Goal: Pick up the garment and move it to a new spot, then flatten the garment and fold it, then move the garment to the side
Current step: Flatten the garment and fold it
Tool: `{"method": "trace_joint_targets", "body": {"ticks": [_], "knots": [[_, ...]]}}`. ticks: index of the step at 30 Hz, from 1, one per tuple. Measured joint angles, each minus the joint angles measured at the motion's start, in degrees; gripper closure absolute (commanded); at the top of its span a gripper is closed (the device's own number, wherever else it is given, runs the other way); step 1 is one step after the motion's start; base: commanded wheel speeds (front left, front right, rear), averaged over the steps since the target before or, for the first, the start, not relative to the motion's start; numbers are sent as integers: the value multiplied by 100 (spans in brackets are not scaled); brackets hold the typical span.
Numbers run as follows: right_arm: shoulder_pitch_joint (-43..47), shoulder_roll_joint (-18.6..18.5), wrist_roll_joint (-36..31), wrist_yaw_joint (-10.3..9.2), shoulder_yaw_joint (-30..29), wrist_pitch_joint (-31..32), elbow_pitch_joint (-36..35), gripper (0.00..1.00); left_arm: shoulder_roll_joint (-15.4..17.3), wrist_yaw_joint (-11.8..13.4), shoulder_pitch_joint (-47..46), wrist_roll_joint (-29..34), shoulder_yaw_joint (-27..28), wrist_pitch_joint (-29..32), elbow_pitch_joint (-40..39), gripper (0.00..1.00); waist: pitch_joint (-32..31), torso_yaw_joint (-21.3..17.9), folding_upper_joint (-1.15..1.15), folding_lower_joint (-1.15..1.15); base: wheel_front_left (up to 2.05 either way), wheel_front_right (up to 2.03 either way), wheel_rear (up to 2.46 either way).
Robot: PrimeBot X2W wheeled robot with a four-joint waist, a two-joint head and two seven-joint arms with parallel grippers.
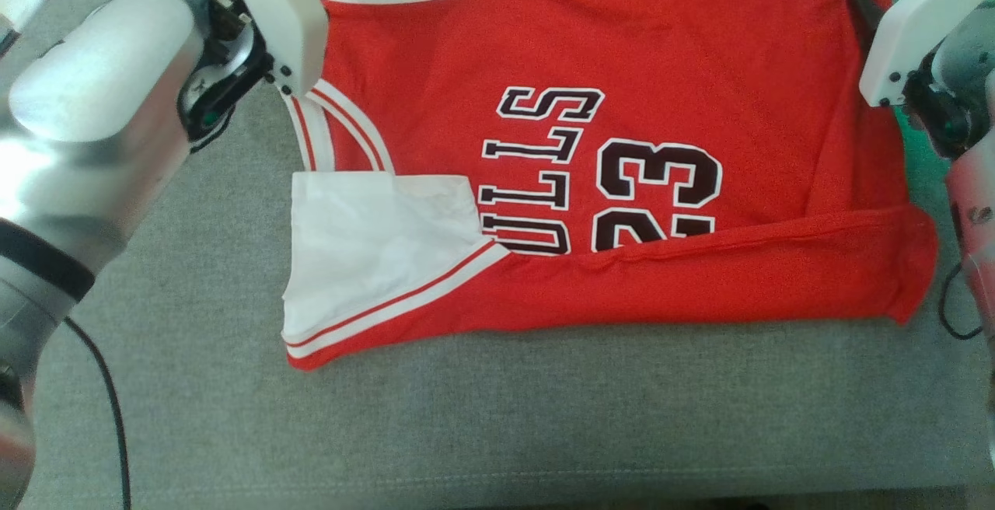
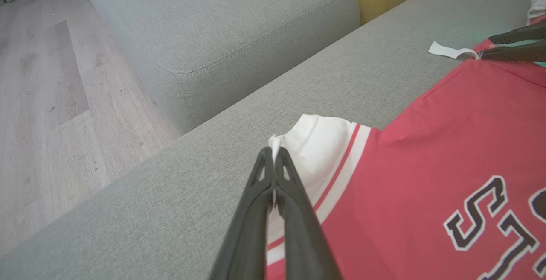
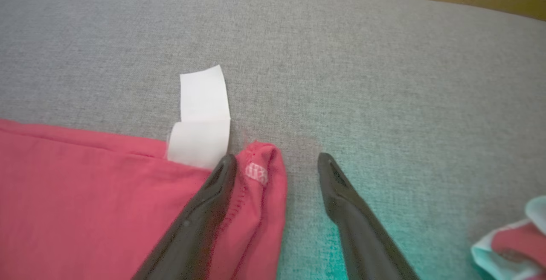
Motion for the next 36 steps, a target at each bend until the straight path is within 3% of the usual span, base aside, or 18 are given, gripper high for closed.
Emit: {"method": "trace_joint_targets", "body": {"ticks": [1, 12, 21, 29, 36], "knots": [[-20, -24, 51, 0, 66, -13, 32, 100, 3, 0, -1, -1, -2, -1, 34, 100, -2, -9, 0, 0, 0, 0, 0], [-411, -87, 579, 0, 255, -767, 242, 100, 80, 69, -171, -79, 188, -488, 679, 100, -4, -122, 0, 0, 0, 0, 0], [-957, -87, 839, 0, 394, -1817, 245, 100, -5, 282, -686, 175, 579, -857, 947, 100, 99, -159, 0, 0, 0, 0, 0], [-1013, -121, 1207, 0, 691, -2238, 434, 100, -24, 411, -508, 820, 1114, -898, 364, 100, 12, -88, 0, 0, 0, 0, 0], [-547, -501, 1818, 0, 1284, -2131, 280, 100, 140, 230, 342, 993, 1136, -898, 12, 100, -285, -6, 0, 0, 0, 0, 0]]}}
